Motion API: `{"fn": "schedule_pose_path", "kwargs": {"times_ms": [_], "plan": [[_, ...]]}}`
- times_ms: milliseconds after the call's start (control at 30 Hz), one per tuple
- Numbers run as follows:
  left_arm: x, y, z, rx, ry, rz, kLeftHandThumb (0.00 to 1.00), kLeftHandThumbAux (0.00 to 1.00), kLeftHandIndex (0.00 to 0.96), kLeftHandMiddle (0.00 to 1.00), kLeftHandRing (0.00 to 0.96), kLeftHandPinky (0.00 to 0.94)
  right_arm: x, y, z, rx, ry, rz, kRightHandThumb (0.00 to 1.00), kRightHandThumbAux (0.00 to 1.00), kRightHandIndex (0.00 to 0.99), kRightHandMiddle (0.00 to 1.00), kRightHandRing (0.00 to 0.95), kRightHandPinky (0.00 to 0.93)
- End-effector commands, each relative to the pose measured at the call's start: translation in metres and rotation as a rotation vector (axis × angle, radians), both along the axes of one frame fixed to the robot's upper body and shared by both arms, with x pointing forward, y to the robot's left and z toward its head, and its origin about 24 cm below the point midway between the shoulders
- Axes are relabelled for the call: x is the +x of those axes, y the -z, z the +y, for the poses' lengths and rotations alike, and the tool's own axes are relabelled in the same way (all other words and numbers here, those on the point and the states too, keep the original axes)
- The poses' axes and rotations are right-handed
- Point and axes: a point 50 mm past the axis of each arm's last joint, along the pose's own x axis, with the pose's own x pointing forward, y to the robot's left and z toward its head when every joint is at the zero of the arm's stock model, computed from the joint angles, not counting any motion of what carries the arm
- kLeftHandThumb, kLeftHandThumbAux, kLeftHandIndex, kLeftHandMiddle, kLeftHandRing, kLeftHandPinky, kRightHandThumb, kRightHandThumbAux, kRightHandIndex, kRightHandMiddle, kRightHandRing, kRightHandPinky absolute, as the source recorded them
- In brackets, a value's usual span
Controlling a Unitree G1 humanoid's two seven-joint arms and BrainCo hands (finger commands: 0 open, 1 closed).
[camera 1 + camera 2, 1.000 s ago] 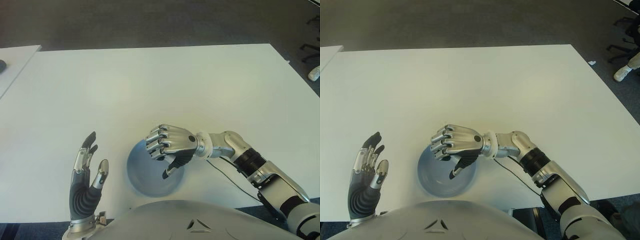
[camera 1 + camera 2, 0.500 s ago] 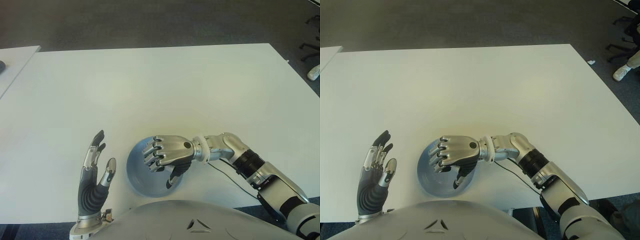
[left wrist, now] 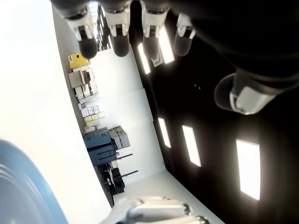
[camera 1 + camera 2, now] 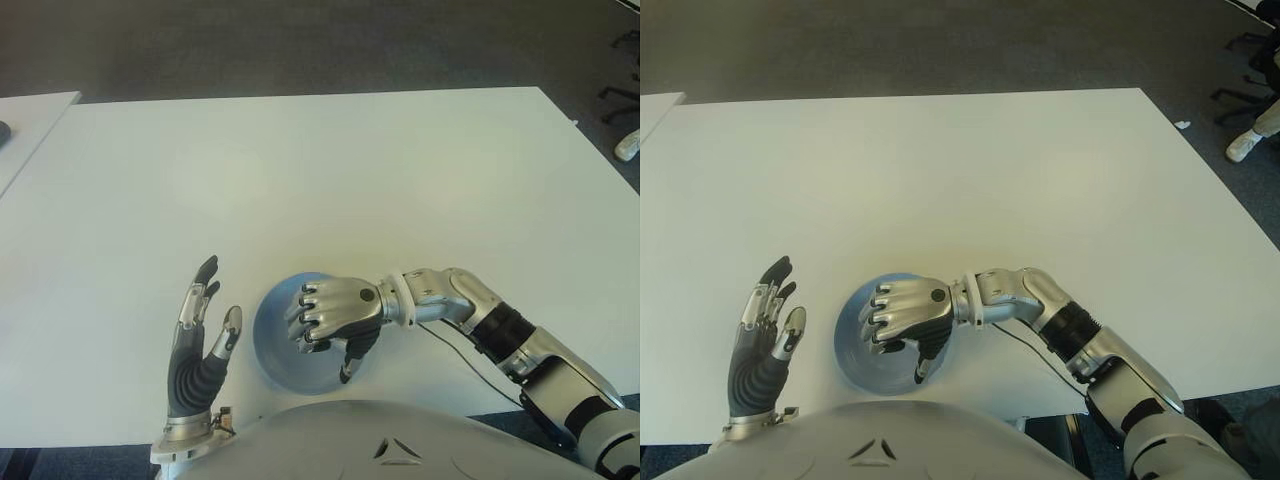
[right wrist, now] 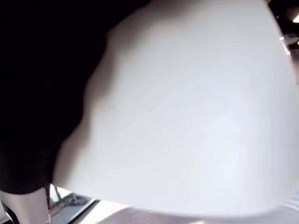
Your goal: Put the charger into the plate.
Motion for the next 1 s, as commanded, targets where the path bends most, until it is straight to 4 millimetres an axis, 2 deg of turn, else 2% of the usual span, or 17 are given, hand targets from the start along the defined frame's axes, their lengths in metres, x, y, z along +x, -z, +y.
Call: {"fn": "schedule_pose_path", "kwargs": {"times_ms": [33,133,233,667,1000], "plan": [[0.006,0.001,-0.005,0.000,0.010,-0.020,0.417,0.395,0.096,0.060,0.028,0.040,0.003,0.019,0.009,-0.080,0.028,0.003,0.417,0.812,0.840,0.925,0.883,0.863],[0.006,0.000,-0.007,0.008,0.016,-0.030,0.407,0.388,0.100,0.052,0.020,0.032,0.008,0.034,0.016,-0.108,0.045,0.002,0.404,0.819,0.842,0.925,0.879,0.861],[0.005,-0.001,-0.011,0.013,0.025,-0.032,0.391,0.383,0.100,0.035,0.007,0.025,0.011,0.041,0.019,-0.105,0.050,-0.008,0.394,0.821,0.838,0.922,0.871,0.855],[0.009,-0.004,-0.027,-0.061,0.020,-0.086,0.259,0.313,0.085,0.025,0.000,0.022,0.016,0.037,0.015,-0.020,0.024,-0.057,0.428,0.791,0.827,0.932,0.891,0.897],[0.011,-0.005,-0.042,-0.118,0.059,-0.094,0.235,0.311,0.074,0.026,0.000,0.020,0.019,0.042,0.016,-0.025,0.025,-0.046,0.447,0.780,0.838,0.944,0.904,0.904]]}}
